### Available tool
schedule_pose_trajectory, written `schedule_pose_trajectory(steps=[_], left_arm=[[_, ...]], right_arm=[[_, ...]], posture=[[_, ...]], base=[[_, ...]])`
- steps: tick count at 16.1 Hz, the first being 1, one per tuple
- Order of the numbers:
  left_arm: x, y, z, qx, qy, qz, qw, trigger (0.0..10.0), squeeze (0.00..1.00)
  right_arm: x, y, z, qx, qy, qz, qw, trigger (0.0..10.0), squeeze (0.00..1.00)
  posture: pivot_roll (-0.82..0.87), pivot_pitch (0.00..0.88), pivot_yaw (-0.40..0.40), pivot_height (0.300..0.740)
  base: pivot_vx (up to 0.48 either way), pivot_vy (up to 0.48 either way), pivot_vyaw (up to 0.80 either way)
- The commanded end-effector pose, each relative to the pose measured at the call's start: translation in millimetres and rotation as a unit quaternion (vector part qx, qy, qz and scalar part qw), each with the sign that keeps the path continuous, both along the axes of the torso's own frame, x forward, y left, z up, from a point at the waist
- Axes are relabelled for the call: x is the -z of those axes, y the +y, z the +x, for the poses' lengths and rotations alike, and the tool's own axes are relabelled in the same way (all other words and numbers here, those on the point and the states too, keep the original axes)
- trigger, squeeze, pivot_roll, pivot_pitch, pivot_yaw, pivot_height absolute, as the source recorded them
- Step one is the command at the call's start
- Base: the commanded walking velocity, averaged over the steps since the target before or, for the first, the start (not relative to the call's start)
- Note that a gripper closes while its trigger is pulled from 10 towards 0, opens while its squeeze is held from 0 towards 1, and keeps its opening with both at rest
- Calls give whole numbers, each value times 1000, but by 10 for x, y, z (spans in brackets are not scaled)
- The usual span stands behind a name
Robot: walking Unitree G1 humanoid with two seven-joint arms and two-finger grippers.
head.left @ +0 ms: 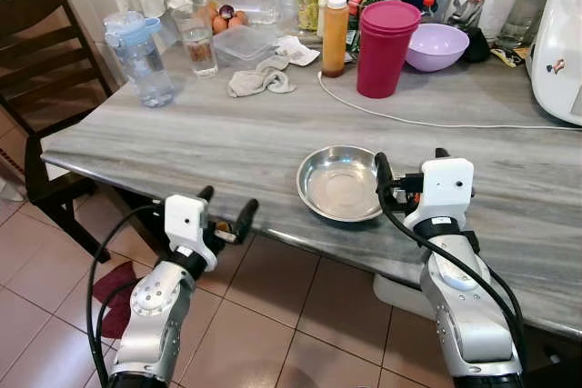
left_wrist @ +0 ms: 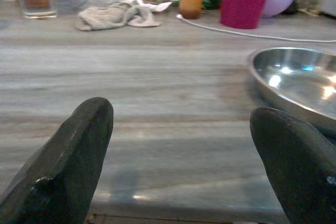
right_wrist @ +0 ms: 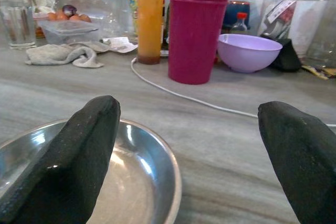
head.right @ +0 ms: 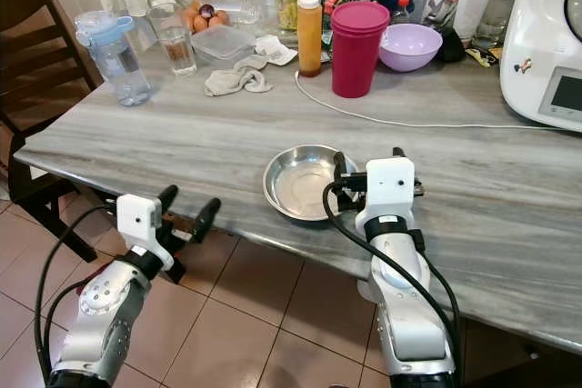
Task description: Setting the table
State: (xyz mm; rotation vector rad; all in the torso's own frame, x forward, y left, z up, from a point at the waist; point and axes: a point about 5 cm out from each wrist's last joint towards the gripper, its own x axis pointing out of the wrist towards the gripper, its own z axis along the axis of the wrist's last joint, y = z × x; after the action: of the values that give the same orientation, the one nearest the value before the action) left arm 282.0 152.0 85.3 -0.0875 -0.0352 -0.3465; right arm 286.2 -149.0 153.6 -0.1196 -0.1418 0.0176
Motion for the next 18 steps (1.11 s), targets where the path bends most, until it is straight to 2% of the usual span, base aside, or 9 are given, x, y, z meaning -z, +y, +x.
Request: schedule_pose_trajectory(steps=[1, 3, 5, 8, 12, 14, 18], left_arm=[[44, 67, 26, -32, 15, 10, 999, 10000, 0], [47, 88, 51, -48, 20, 14, 999, 10000, 0], [39, 111, 90, -81, 18, 34, 996, 10000, 0], [41, 112, 100, -96, 10, 59, 994, 10000, 0], [54, 65, 109, -106, 18, 61, 992, 10000, 0], [-10, 66, 148, -123, 5, 62, 990, 10000, 0], [-85, 21, 207, -122, -4, 57, 991, 10000, 0]], right_arm=[[21, 37, 3, -12, 14, 14, 1000, 10000, 0], [34, 52, 19, -14, 22, 18, 999, 10000, 0], [21, 66, 38, -18, 24, 23, 999, 10000, 0], [14, 55, 35, -18, 20, 39, 999, 10000, 0], [2, 60, 35, -23, 28, 53, 998, 10000, 0], [-39, 28, 32, -8, 12, 54, 998, 10000, 0], [-45, 5, 50, -15, 16, 59, 998, 10000, 0]], posture=[[-167, 71, 75, 740], [-166, 69, 75, 740], [-167, 70, 72, 740], [-169, 72, 71, 740], [-178, 84, 70, 740], [-182, 85, 68, 740], [-188, 79, 63, 740]], base=[[0, 0, 0], [0, 0, -756], [0, 0, -778], [0, 0, -740], [0, 0, 0], [0, 0, 0], [-265, 0, 0]])
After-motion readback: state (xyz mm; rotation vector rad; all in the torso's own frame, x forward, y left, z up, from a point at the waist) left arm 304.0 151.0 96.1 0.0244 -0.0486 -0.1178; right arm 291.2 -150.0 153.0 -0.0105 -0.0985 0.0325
